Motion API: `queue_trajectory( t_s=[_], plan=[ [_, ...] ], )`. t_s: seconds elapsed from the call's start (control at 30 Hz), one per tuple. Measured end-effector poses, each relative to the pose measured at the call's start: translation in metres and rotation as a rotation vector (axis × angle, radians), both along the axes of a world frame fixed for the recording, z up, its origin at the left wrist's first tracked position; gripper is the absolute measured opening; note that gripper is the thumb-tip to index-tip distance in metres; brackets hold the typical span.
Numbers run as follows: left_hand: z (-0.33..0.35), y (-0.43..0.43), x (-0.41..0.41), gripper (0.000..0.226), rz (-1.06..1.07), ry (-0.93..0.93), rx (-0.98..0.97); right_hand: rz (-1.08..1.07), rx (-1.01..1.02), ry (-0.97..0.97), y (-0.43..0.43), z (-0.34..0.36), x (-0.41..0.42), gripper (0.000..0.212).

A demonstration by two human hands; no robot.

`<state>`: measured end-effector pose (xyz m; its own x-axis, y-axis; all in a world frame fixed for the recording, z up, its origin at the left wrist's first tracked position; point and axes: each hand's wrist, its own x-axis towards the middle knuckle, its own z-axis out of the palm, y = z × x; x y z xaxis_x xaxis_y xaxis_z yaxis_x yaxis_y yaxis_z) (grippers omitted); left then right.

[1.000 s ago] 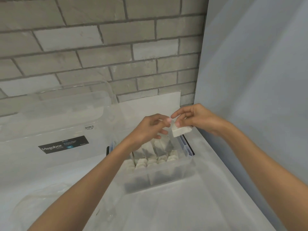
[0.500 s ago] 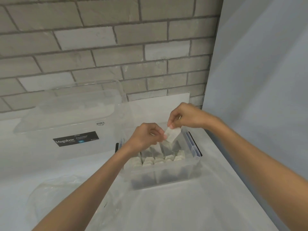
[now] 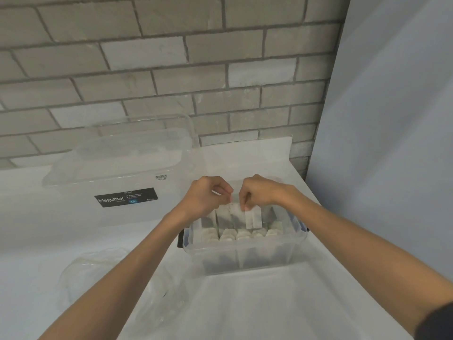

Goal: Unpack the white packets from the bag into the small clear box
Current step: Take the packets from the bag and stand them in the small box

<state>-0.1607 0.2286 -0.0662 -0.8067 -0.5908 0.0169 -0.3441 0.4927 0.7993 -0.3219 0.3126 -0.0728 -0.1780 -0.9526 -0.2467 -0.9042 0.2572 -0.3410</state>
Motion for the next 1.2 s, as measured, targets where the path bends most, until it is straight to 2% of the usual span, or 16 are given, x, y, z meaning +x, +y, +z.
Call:
queue_trajectory(
  t_s=[0.23, 0.53, 0.6, 0.7, 0.83, 0.97, 1.2],
  plan=[
    [-0.004, 0.000, 0.004, 0.013, -0.001, -0.019, -0.025, -0.033, -0.075, 0.097, 0.002, -0.010, 0.002, 0.011],
    [0.002, 0.014, 0.012, 0.013, -0.127, -0.085, -0.112, -0.024, -0.182, 0.164, 0.019, -0.002, 0.001, 0.016],
    [0.006, 0.020, 0.019, 0.013, -0.168, -0.114, -0.087, -0.045, -0.230, 0.109, 0.028, 0.005, 0.000, 0.016],
    [0.007, 0.032, 0.034, 0.020, -0.293, -0.182, -0.024, -0.068, -0.283, -0.073, 0.051, 0.021, 0.008, 0.008],
    [-0.002, 0.039, 0.048, 0.025, -0.391, -0.279, -0.095, -0.054, -0.102, -0.256, 0.086, 0.036, 0.030, 0.020],
    [-0.007, 0.038, 0.050, 0.018, -0.397, -0.258, -0.140, 0.012, 0.033, -0.184, 0.093, 0.026, 0.038, 0.028],
    [-0.015, 0.027, 0.037, 0.016, -0.331, -0.193, -0.178, -0.031, -0.089, -0.171, 0.083, 0.016, 0.030, 0.016]
  ],
)
